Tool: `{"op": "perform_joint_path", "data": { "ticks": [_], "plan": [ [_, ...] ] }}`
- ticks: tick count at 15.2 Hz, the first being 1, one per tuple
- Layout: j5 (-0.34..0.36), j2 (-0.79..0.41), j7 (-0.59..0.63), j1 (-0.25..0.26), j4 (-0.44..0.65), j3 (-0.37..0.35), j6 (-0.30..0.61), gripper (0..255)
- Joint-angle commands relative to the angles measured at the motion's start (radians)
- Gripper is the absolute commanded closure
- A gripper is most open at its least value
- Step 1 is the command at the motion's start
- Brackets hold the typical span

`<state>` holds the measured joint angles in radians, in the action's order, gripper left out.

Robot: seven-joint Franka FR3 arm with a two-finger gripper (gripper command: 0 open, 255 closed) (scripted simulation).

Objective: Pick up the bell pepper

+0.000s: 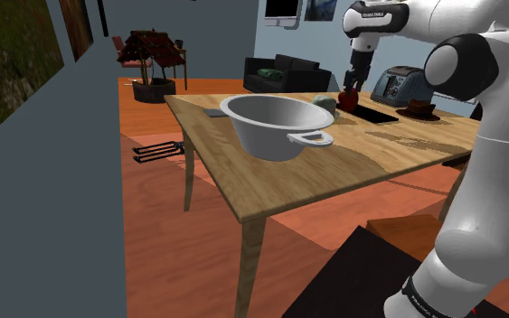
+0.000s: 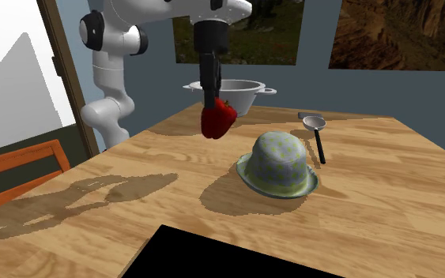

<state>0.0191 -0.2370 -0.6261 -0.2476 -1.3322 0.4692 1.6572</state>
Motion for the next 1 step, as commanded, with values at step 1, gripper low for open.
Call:
{"op": "perform_joint_path", "data": {
  "ticks": [1],
  "plan": [
    [-0.002,-0.002,-0.003,-0.002,0.013,0.001,-0.01,255]
  ]
}}
